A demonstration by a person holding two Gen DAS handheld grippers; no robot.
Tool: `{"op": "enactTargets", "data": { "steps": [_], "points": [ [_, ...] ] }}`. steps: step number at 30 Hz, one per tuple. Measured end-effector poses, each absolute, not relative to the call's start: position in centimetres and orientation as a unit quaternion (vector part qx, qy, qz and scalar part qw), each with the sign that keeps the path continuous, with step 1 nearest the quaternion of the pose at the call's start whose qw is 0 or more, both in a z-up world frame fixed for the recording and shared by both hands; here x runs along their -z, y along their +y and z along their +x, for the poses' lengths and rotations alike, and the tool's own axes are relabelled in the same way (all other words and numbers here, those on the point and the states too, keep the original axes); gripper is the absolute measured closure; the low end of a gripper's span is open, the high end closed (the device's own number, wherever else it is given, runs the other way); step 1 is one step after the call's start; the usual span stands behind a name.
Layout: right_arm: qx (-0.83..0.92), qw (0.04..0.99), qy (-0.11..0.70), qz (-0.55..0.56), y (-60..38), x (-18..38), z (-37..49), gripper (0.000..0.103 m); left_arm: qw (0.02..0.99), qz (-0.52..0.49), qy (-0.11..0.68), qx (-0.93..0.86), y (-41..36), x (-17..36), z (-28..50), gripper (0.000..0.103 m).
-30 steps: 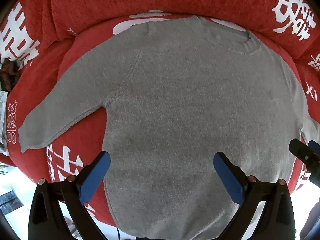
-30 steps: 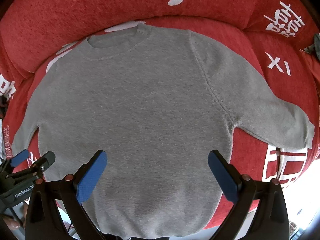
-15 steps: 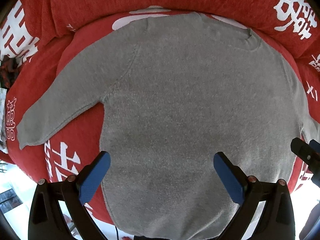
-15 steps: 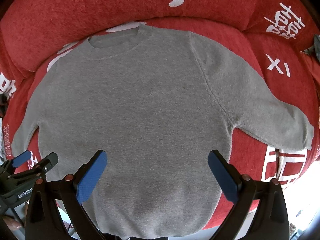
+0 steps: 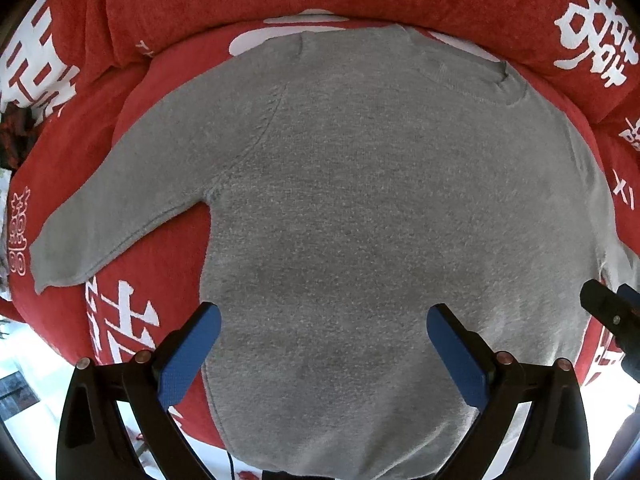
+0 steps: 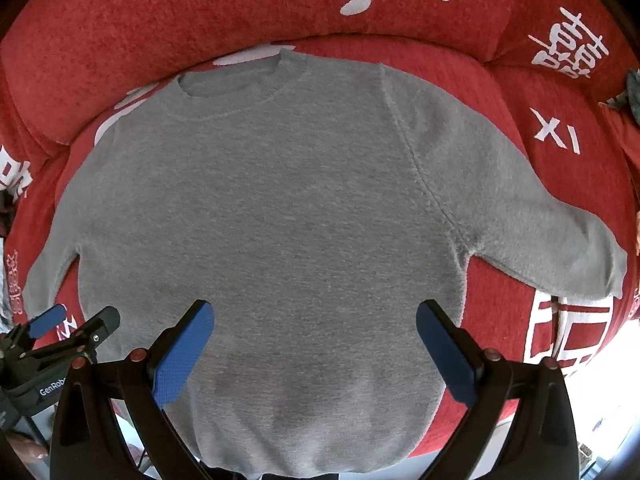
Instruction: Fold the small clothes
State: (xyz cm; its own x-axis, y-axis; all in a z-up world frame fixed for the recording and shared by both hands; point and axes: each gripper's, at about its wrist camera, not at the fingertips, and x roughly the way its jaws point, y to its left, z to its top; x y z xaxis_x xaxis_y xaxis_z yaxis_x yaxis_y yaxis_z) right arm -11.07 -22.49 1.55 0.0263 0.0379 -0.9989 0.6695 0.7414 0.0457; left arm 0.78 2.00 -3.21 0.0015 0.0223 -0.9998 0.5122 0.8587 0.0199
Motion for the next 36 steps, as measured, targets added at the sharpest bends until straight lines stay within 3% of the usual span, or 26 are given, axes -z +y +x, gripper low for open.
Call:
{"op": "enactTargets", "data": {
  "steps": [36],
  "points": [
    [0.217,0.671,0.670,0.233,-18.0,-1.4,-7.7,0.001,0.691,0.163,0.685,0.163,7.3,3.9,3.6,0.000]
  ]
}}
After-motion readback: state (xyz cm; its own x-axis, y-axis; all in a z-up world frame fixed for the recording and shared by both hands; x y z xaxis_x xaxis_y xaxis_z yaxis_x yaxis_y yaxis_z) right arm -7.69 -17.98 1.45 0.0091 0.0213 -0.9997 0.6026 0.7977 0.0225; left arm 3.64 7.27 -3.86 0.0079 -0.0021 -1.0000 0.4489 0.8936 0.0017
